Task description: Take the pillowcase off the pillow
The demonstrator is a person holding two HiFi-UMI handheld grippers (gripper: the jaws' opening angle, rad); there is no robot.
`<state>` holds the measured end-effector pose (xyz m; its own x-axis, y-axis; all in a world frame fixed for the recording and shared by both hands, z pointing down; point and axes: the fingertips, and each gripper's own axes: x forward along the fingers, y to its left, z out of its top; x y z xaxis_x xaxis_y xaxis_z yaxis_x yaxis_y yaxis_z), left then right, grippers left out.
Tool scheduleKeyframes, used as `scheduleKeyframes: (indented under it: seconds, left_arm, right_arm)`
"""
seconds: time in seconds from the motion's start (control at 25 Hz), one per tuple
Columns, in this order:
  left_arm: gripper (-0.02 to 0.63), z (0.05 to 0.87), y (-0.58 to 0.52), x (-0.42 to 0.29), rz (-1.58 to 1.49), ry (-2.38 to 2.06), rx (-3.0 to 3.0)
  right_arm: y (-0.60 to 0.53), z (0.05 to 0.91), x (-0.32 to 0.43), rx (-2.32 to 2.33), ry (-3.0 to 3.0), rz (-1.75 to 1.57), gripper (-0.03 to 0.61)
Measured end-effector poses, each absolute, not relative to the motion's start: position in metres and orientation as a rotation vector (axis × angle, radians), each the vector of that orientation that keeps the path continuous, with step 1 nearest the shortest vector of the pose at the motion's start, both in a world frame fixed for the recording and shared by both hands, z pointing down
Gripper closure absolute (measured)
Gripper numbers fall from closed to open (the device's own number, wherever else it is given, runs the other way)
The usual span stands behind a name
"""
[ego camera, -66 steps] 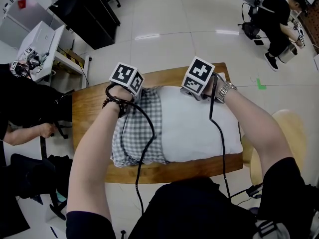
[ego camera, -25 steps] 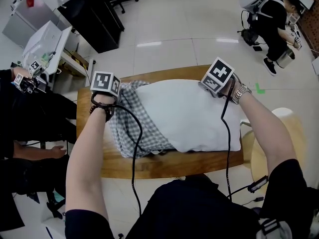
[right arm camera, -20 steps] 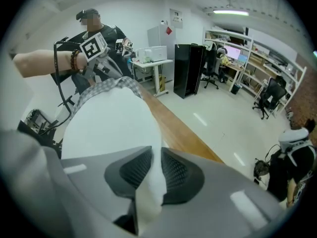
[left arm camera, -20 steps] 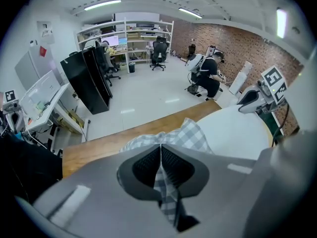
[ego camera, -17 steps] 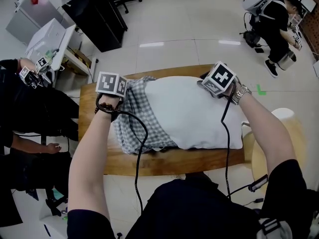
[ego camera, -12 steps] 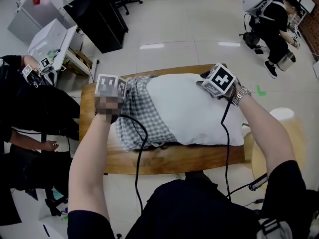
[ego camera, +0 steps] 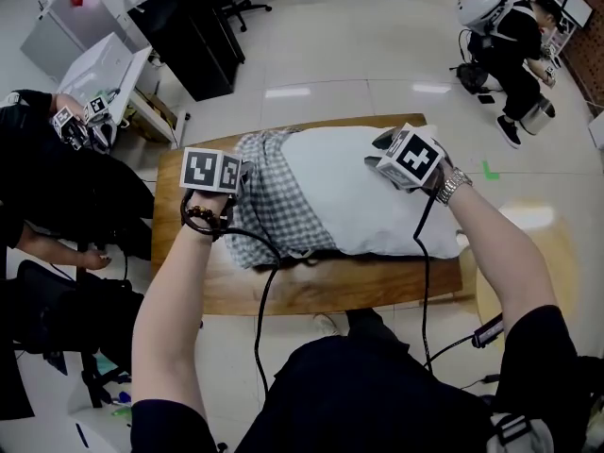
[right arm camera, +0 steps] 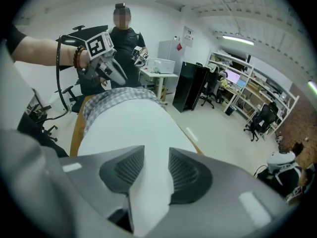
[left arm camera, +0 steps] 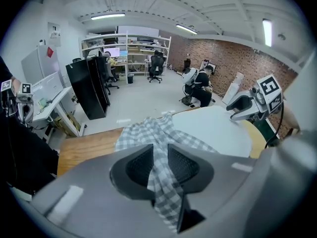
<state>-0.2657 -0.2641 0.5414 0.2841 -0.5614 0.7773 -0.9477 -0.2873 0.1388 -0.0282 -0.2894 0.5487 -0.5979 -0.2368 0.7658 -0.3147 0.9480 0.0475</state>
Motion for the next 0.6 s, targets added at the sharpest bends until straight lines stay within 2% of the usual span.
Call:
scheduleKeyframes:
  seconds: [0.6]
  left_arm:
    - [0.452, 0.546, -0.170, -0.242, 0.725, -1.364, 2.038]
  right_arm:
    - [-0.184, 0.541, -0.059, 0.336, -2.269, 0.044, 0.373]
